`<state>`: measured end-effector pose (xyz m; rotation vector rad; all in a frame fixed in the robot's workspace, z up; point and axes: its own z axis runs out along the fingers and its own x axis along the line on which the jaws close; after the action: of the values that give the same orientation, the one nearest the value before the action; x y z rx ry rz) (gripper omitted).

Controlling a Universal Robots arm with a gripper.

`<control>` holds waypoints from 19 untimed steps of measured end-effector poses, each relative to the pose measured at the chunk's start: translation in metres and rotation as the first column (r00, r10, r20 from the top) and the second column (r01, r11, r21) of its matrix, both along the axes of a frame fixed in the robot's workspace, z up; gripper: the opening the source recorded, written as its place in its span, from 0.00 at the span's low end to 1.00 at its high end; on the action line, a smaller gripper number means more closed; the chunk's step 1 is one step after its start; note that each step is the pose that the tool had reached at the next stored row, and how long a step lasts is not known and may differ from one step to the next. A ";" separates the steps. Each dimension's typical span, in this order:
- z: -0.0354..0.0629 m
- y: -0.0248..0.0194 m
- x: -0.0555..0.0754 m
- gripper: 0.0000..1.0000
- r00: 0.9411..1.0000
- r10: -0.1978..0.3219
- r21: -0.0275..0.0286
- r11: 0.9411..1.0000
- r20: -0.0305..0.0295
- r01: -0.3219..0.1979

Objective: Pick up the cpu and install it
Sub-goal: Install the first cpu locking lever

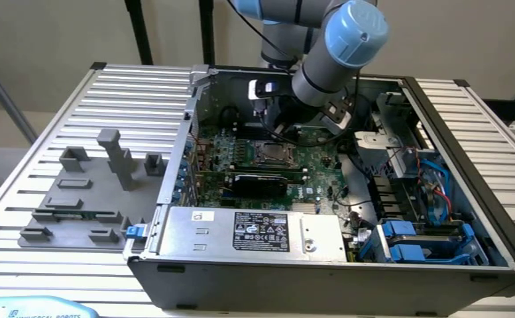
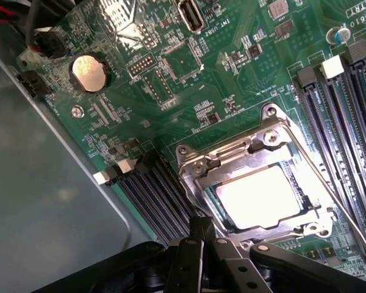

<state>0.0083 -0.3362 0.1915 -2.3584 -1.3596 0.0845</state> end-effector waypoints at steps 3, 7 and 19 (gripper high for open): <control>-0.0007 0.0000 0.004 0.11 1.000 0.000 0.000 1.000 -0.001 0.000; -0.0015 0.0000 0.009 0.11 1.000 0.000 0.000 1.000 -0.002 0.000; -0.0038 -0.0016 0.017 0.11 1.000 0.003 0.001 1.000 -0.004 -0.003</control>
<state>0.0254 -0.3377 0.1878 -2.3542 -1.3614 0.0897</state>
